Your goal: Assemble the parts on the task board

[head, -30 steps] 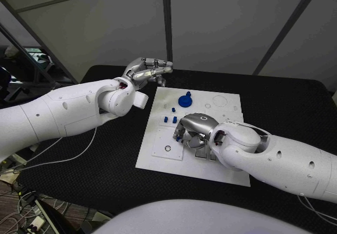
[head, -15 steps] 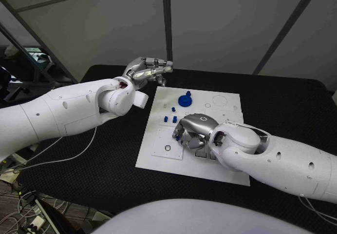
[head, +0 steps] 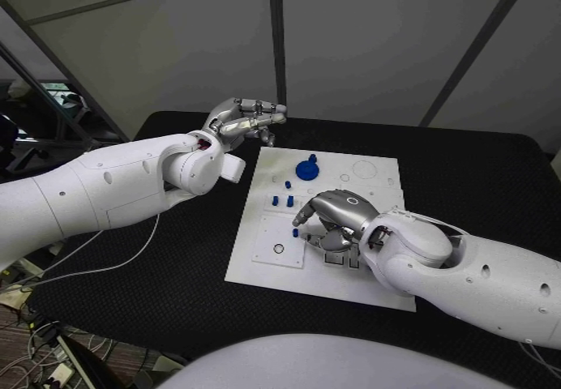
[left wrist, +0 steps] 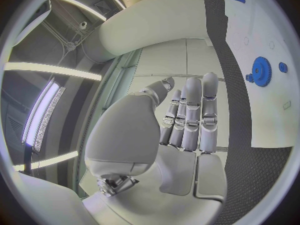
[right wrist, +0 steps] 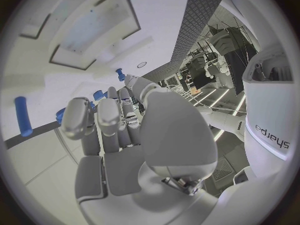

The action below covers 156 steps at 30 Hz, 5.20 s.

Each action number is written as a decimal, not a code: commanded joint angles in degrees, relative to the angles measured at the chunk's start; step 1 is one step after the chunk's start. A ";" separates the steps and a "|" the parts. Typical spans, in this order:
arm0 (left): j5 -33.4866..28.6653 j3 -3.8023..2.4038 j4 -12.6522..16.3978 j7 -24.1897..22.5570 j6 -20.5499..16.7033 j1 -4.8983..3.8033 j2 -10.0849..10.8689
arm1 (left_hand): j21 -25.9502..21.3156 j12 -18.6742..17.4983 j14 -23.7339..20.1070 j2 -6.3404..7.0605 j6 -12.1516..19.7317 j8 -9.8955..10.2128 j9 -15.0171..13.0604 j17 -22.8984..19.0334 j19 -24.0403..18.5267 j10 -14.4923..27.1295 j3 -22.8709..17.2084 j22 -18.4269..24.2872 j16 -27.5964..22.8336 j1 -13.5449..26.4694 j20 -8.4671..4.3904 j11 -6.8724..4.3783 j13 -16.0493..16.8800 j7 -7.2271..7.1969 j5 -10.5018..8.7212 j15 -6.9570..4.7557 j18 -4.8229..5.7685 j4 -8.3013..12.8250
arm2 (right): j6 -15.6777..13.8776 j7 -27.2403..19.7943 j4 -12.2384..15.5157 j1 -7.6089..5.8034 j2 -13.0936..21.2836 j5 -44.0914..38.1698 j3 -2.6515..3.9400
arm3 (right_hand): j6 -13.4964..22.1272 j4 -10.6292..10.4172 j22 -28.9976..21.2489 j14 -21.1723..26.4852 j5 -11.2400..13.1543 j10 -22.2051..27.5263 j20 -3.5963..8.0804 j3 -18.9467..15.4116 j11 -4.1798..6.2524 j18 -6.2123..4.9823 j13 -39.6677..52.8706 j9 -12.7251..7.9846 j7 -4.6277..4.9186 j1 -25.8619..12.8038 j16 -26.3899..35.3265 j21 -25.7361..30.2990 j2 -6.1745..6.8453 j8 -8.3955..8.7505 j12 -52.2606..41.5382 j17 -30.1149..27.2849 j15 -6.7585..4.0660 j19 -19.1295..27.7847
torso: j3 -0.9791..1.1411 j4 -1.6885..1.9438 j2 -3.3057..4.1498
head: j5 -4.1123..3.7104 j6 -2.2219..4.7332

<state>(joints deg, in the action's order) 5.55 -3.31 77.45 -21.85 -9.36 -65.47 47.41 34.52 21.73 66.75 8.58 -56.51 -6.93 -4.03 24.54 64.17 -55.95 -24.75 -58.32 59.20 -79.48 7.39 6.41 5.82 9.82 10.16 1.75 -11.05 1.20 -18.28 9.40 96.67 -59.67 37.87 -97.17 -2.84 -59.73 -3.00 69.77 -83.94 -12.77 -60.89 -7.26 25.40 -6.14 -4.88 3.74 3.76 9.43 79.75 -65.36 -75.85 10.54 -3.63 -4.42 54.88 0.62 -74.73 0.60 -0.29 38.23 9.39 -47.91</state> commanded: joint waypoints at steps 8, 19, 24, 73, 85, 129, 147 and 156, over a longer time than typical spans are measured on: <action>-0.19 0.10 -0.41 -0.12 1.14 -0.05 -0.09 | -0.23 0.27 -0.46 -0.25 0.15 -0.20 0.09 -0.14 -0.42 0.41 0.23 0.07 -0.25 0.30 -0.18 0.05 -0.05 0.26 0.25 -0.11 0.58 0.09 | -1.99 1.66 4.96 -0.62 7.48 1.44 3.63 | 0.31 -0.61 -0.23 0.17 -0.09 0.48 0.16 -1.33 0.23 -0.36 0.10 0.12 -0.56 -0.90 0.79 0.58 0.48 -0.10 -1.42 -1.10 0.33 0.42 | 0.03 -0.43 -0.16 | -2.00 1.41; -0.18 0.17 -0.74 -0.14 1.58 0.04 -0.34 | -0.26 0.36 -0.49 -0.26 0.18 -0.21 0.09 -0.18 -0.43 0.35 0.23 0.09 -0.26 0.27 -0.17 0.03 -0.04 0.26 0.23 -0.12 0.59 0.13 | 4.53 2.21 0.67 -1.85 9.96 0.58 5.01 | 0.76 -1.01 -2.63 0.44 0.68 2.61 0.20 -3.87 0.20 -0.89 0.09 0.11 -1.28 -0.26 1.49 2.60 1.02 -0.05 -2.56 -2.53 0.29 2.16 | 0.03 -0.31 -0.07 | -3.97 2.51; -0.18 0.18 -0.79 -0.13 1.70 0.09 -0.40 | -0.26 0.36 -0.49 -0.26 0.18 -0.21 0.09 -0.18 -0.43 0.35 0.23 0.09 -0.26 0.27 -0.17 0.03 -0.04 0.26 0.23 -0.12 0.59 0.13 | 6.19 2.57 -0.47 -1.91 9.44 -0.32 5.08 | 0.92 -1.09 -2.89 0.48 0.82 2.76 0.19 -4.18 0.19 -0.94 0.12 0.09 -1.40 -0.03 1.64 2.83 0.92 -0.03 -2.86 -2.82 0.30 2.32 | -0.12 -0.24 -0.12 | -4.01 2.42; -0.18 0.18 -0.90 0.17 1.68 0.11 -0.20 | -0.45 0.88 -0.57 -0.38 0.77 -0.07 0.19 -0.49 -0.46 0.24 0.32 0.24 -0.25 0.33 -0.13 0.10 -0.01 0.52 0.19 -0.08 0.57 0.17 | -3.65 4.53 4.58 -1.91 10.94 -1.63 5.18 | -6.68 0.54 5.40 -1.04 1.96 -10.22 2.40 2.35 3.11 1.02 1.58 1.26 -2.05 4.66 -3.07 -3.56 -3.42 -2.87 -8.40 1.09 -2.09 -4.19 | -0.12 -0.28 -0.18 | -3.91 1.74; -0.18 0.18 -1.02 0.16 1.76 0.11 -0.76 | -0.48 0.95 -0.57 -0.36 1.00 0.01 0.22 -0.56 -0.45 0.30 0.35 0.27 -0.23 0.36 -0.11 0.18 -0.03 0.66 0.19 -0.04 0.58 0.18 | -2.24 0.81 5.83 -1.40 4.51 2.88 5.07 | -6.48 0.83 5.42 -1.00 1.52 -10.06 2.40 2.75 2.95 1.02 1.63 1.21 -1.88 4.59 -3.15 -3.60 -3.25 -2.70 -8.05 1.01 -2.02 -4.13 | -0.18 -0.24 -0.13 | -2.63 1.39; -0.18 0.16 -1.61 0.62 2.35 0.07 -2.16 | -0.52 1.04 -0.58 -0.36 1.21 0.05 0.24 -0.64 -0.44 0.36 0.40 0.30 -0.21 0.41 -0.08 0.27 -0.05 0.82 0.19 0.02 0.59 0.17 | 7.26 0.72 -1.08 0.65 -5.90 1.19 0.46 | -6.16 0.97 5.18 -0.89 1.43 -9.72 2.24 2.89 2.71 0.94 1.69 1.14 -1.65 3.98 -3.09 -3.44 -3.28 -2.46 -7.49 0.63 -1.80 -3.81 | -0.15 -0.26 -0.16 | 0.59 -0.23; -0.18 0.16 -1.55 0.72 2.42 0.06 -2.05 | -0.56 1.10 -0.59 -0.39 1.32 0.05 0.23 -0.71 -0.44 0.44 0.44 0.34 -0.19 0.47 -0.04 0.34 -0.07 0.89 0.19 0.09 0.60 0.15 | 7.67 2.97 -1.58 0.94 -6.86 -0.71 0.33 | -4.44 0.66 4.27 -0.60 1.22 -7.91 1.91 2.41 2.14 0.71 1.40 0.74 -1.10 2.36 -2.77 -2.73 -2.68 -1.42 -6.04 -0.11 -1.32 -2.91 | -0.17 -0.27 -0.09 | 0.56 -0.27; -0.18 0.16 -1.60 0.81 2.53 0.06 -2.14 | -0.56 1.10 -0.59 -0.39 1.32 0.05 0.23 -0.71 -0.44 0.44 0.44 0.34 -0.19 0.47 -0.04 0.34 -0.07 0.89 0.19 0.09 0.60 0.15 | 5.99 1.44 -1.62 1.01 -7.16 -0.25 -0.31 | -1.07 -0.43 0.80 0.09 0.38 -2.13 0.72 0.50 0.62 -0.16 0.01 0.13 -0.50 -0.71 -1.69 0.02 -0.33 0.02 -3.20 -2.14 -0.05 0.02 | -0.18 -0.27 -0.20 | 0.62 -0.34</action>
<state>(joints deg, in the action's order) 5.54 -3.10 75.83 -20.92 -7.57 -65.31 45.33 34.29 22.63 66.35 8.35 -55.58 -6.93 -3.87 23.88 63.97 -55.73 -24.59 -58.03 59.24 -79.25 7.18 6.62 5.82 10.75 10.16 1.74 -11.05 1.36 -11.33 11.62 94.98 -58.58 30.77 -97.16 -3.16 -61.18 -3.49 70.81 -83.92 -12.31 -63.35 -6.55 26.15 -5.42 -4.88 3.81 3.97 8.95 78.99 -67.23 -76.01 9.68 -3.98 -7.89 52.86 0.24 -75.17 0.42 -0.55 38.10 10.00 -48.22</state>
